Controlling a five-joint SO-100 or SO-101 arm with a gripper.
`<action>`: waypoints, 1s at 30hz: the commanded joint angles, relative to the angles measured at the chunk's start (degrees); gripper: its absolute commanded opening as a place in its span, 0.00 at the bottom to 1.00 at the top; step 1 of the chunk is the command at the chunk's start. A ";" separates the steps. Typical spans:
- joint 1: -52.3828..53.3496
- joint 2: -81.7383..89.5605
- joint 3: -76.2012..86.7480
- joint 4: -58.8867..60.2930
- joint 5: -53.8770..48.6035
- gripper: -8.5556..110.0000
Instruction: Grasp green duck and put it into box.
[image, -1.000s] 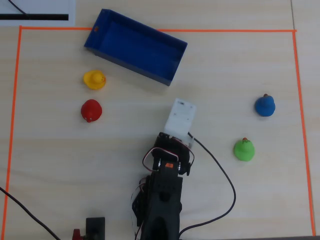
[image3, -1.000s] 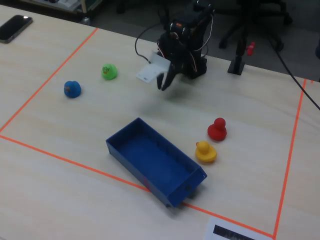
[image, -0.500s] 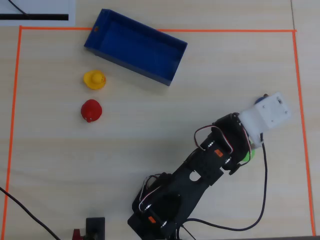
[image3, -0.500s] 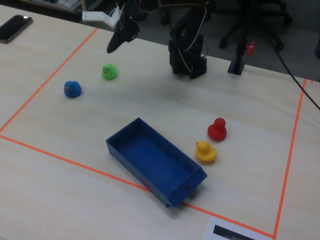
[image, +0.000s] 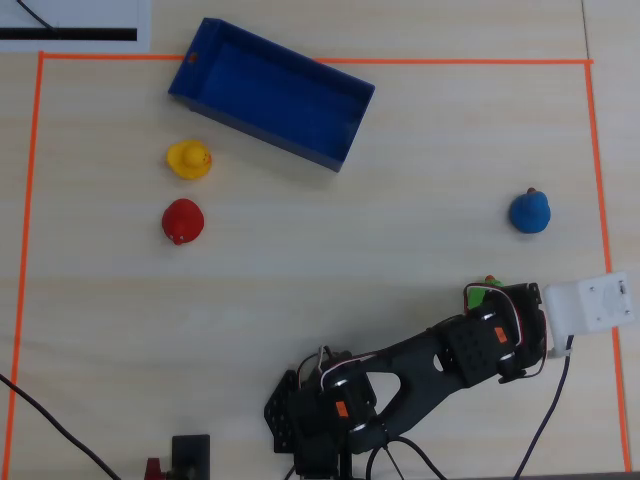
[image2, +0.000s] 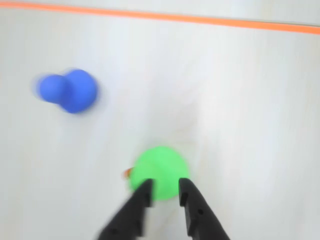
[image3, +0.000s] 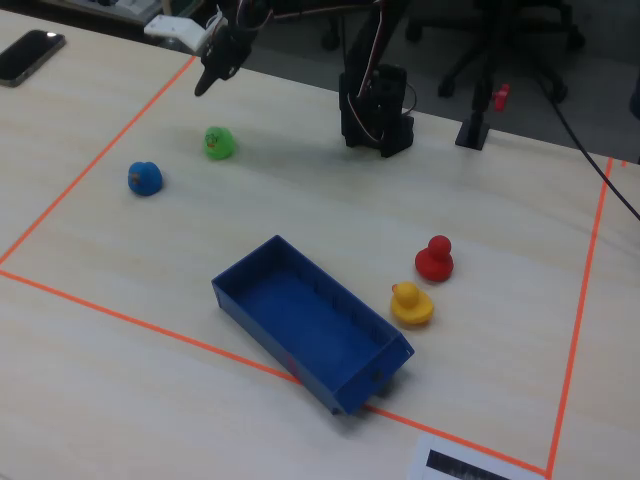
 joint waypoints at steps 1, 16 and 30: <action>1.58 -1.58 2.72 -8.53 -4.13 0.29; 0.53 0.26 12.48 -11.87 -9.05 0.51; -0.79 -5.01 16.61 -23.82 -7.29 0.52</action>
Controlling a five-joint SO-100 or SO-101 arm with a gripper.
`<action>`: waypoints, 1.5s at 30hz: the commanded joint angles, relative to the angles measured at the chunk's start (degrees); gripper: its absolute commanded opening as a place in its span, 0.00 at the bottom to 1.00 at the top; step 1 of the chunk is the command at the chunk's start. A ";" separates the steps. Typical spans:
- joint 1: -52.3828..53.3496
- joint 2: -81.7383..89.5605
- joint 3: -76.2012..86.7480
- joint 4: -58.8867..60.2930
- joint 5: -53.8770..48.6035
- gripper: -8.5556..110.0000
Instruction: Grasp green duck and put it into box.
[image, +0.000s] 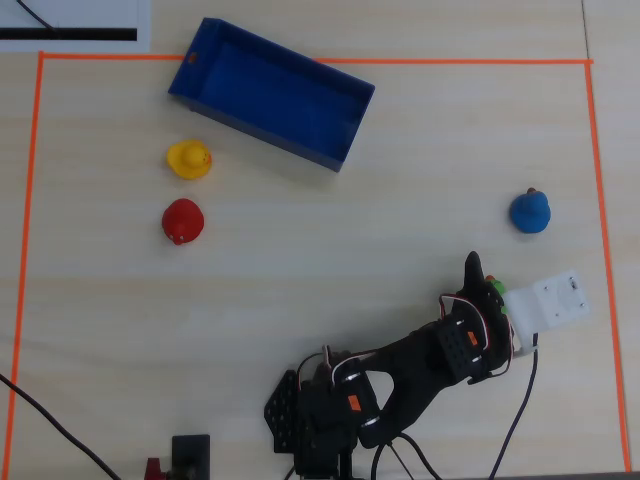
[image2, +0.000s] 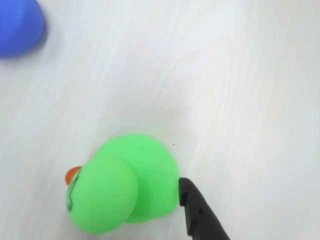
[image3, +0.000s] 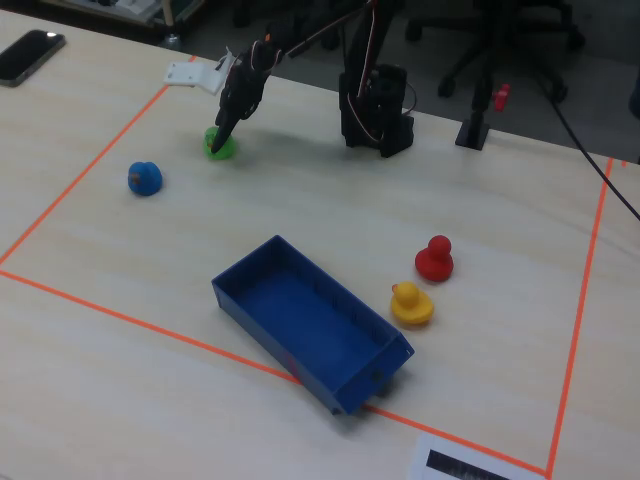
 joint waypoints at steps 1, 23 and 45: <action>-0.18 -0.88 -2.55 -2.72 0.44 0.52; 0.97 -7.56 4.48 -16.96 -2.90 0.51; -0.53 -8.00 8.26 -20.74 -1.23 0.07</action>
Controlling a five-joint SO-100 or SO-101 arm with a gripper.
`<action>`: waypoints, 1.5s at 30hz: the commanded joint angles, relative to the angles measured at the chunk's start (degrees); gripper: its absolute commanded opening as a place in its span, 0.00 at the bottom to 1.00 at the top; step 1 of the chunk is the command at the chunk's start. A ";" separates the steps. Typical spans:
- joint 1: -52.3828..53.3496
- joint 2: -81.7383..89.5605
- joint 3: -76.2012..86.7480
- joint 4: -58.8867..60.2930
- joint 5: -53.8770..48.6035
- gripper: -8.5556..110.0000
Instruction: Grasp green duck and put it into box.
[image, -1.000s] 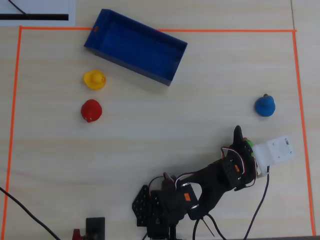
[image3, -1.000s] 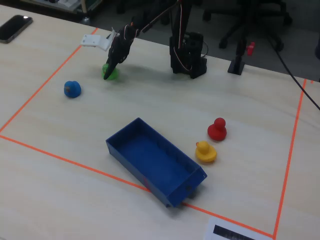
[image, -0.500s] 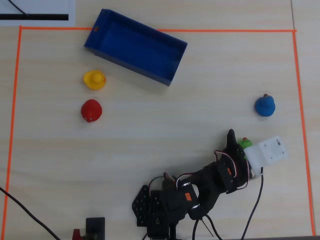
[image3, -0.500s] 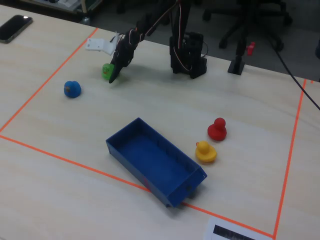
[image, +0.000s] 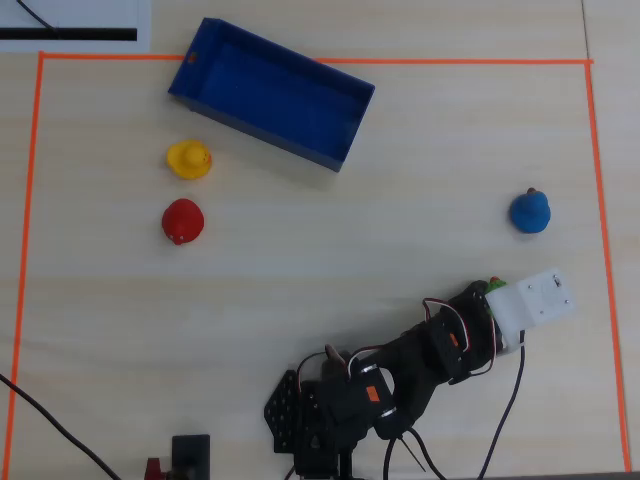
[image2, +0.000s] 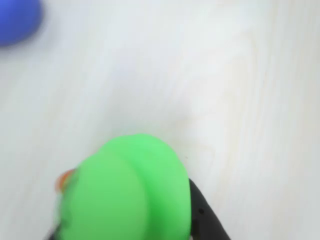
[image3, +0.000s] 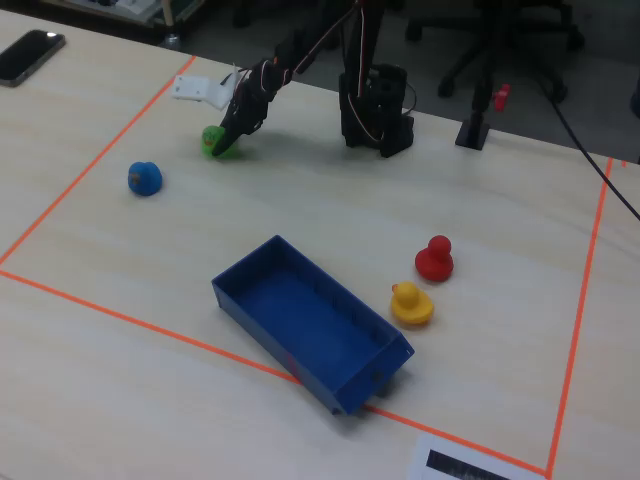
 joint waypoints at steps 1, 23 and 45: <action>-0.35 -0.26 -0.62 0.26 0.62 0.07; -57.22 28.83 -44.56 80.33 40.69 0.07; -71.72 -25.58 -83.23 56.60 42.45 0.08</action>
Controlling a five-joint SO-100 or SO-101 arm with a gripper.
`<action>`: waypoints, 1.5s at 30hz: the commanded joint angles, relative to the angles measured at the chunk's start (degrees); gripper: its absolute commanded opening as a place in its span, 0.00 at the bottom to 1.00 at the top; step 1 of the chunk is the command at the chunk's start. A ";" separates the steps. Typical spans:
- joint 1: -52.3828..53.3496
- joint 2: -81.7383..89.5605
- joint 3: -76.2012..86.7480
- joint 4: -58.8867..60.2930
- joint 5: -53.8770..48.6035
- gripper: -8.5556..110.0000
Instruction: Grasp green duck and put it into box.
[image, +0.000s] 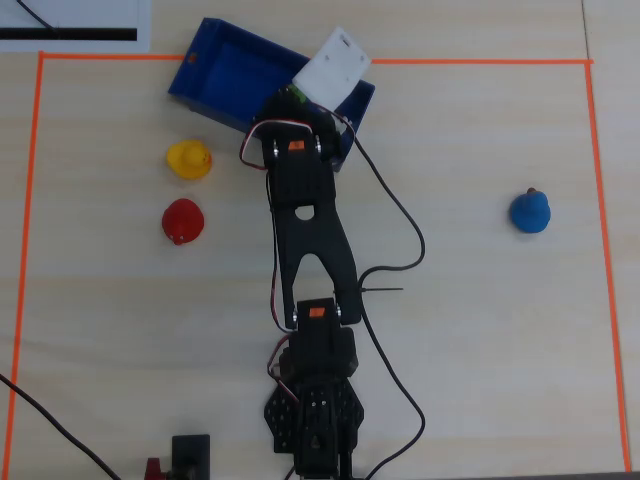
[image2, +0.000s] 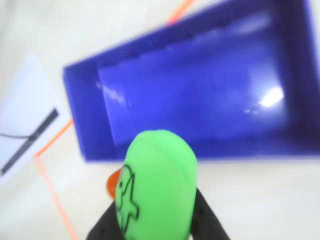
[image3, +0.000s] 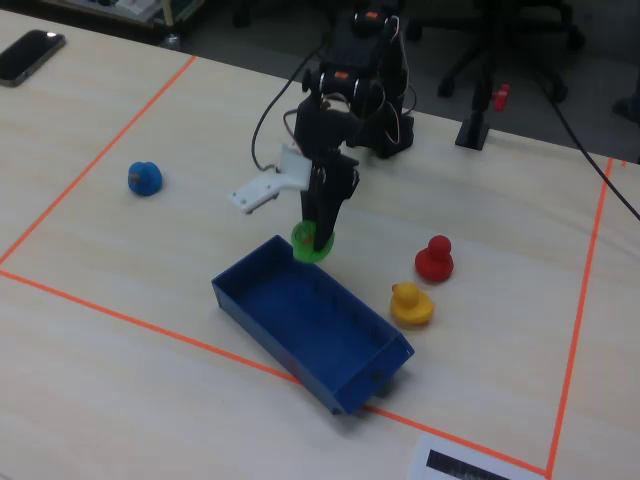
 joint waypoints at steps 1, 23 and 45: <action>1.41 -5.01 -8.00 -2.20 -2.81 0.09; 8.44 34.63 21.71 -4.48 -8.53 0.07; 8.17 108.37 96.15 3.78 -21.09 0.07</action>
